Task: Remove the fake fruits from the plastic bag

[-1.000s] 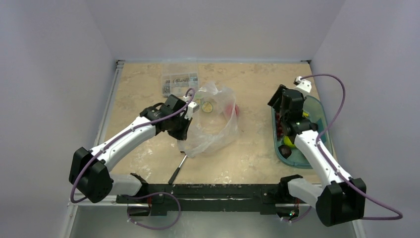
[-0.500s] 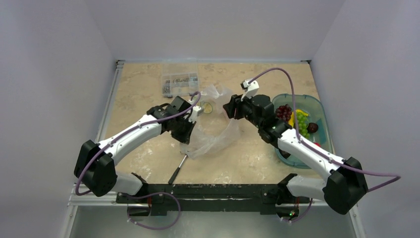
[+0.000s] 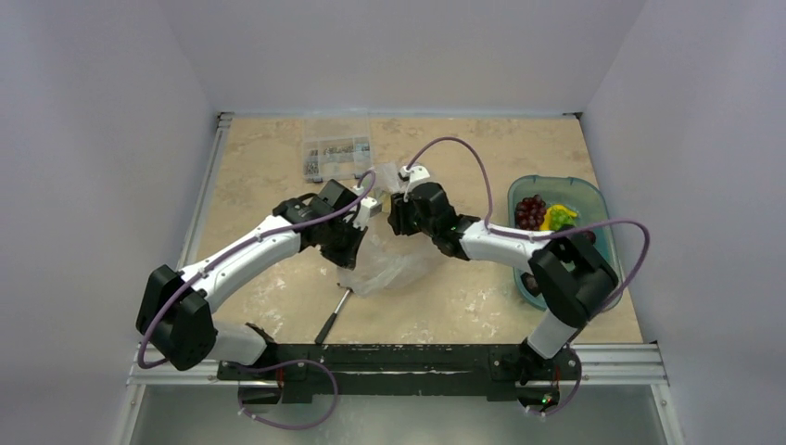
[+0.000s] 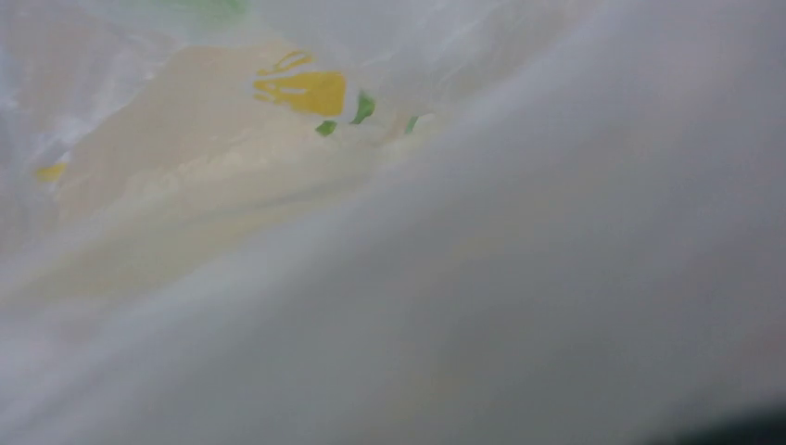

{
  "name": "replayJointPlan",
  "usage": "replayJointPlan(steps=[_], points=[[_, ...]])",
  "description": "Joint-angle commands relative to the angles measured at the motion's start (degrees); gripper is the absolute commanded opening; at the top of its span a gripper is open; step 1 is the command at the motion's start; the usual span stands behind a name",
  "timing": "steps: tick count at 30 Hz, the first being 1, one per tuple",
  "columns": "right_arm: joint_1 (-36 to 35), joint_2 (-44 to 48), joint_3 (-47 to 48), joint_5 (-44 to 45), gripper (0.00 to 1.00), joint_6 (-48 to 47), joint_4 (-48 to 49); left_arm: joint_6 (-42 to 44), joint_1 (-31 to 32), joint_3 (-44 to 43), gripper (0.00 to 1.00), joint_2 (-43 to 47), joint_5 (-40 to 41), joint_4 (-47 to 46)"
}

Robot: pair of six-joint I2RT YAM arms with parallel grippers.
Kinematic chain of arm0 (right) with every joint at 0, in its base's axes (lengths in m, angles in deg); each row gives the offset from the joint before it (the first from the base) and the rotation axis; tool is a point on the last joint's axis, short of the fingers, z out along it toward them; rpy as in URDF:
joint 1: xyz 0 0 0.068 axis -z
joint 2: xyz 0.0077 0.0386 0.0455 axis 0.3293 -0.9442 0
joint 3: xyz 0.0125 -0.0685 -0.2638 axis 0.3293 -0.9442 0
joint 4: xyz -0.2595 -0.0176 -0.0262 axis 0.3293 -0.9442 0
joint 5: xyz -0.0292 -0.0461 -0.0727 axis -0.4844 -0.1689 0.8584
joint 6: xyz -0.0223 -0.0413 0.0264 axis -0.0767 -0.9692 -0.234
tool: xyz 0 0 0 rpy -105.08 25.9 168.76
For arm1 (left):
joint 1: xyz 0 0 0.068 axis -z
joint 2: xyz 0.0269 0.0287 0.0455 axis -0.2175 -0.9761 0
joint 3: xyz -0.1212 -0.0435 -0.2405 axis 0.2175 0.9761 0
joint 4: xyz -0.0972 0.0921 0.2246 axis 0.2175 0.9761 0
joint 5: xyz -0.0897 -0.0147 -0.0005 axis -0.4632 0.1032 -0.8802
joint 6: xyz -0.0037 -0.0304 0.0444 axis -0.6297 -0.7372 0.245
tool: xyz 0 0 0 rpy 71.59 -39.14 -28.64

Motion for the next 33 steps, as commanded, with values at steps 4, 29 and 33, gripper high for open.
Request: replayJointPlan(steps=[4,29,33], points=[[-1.38,-6.83,10.49,23.77,0.37,6.10,-6.40,0.10,1.88,-1.15,0.00,1.48,-0.74,-1.43],[-1.54,-5.69,-4.66,25.72,0.62,11.97,8.27,0.34,8.71,-2.81,0.00,-1.95,4.47,1.37],[-1.55,-5.16,0.51,23.97,0.62,10.91,3.39,0.38,8.71,-0.95,0.00,5.44,6.85,-2.49]])
